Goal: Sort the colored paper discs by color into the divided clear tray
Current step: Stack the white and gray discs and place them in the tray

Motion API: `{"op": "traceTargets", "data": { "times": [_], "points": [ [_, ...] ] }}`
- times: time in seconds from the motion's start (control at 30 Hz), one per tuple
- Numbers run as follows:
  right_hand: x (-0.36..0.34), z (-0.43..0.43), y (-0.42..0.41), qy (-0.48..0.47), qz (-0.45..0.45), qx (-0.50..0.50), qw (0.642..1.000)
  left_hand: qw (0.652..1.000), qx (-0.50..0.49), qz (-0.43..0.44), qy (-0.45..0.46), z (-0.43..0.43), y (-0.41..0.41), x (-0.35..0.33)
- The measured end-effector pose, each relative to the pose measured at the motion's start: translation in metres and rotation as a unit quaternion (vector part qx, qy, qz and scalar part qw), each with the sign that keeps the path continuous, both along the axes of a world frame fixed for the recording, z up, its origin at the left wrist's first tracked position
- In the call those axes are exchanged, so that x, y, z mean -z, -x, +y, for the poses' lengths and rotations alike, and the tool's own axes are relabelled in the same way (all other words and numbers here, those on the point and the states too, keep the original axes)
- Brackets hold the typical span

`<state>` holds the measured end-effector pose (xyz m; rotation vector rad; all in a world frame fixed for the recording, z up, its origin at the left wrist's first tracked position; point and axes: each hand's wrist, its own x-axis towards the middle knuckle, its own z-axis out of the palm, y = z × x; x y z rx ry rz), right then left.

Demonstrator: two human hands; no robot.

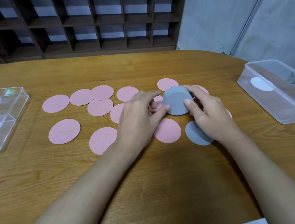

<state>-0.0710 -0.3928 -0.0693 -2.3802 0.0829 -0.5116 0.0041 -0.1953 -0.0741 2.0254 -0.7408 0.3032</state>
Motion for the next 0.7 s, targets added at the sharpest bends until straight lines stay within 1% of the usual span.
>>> {"op": "traceTargets", "data": {
  "times": [0.03,0.1,0.2,0.27,0.33,0.4,0.5,0.6,0.7],
  "points": [
    [0.0,-0.004,0.0,-0.017,-0.004,0.012,1.0,1.0,0.016,-0.012,-0.002,0.001,0.001,-0.001],
    [0.0,-0.012,-0.001,-0.052,-0.013,0.034,0.998,0.995,0.089,-0.029,-0.019,0.0,0.007,-0.002],
    [0.001,-0.019,-0.002,-0.101,-0.021,0.05,0.993,0.97,0.216,-0.063,-0.098,-0.004,0.017,0.005],
    [0.0,-0.019,-0.002,-0.118,-0.024,0.056,0.991,0.947,0.26,-0.094,-0.164,-0.007,0.02,0.012],
    [0.0,-0.018,-0.003,-0.129,-0.02,0.058,0.99,0.929,0.27,-0.119,-0.225,-0.008,0.022,0.013],
    [-0.001,-0.018,-0.003,-0.139,-0.016,0.058,0.989,0.923,0.266,-0.134,-0.246,-0.007,0.023,0.012],
    [-0.002,-0.018,-0.003,-0.148,-0.02,0.058,0.987,0.934,0.247,-0.14,-0.219,-0.007,0.02,0.01],
    [-0.003,-0.017,-0.003,-0.146,-0.016,0.062,0.987,0.942,0.21,-0.146,-0.218,-0.008,0.018,0.008],
    [-0.004,-0.016,-0.003,-0.141,-0.014,0.065,0.988,0.951,0.187,-0.142,-0.199,-0.011,0.018,0.007]
  ]
}}
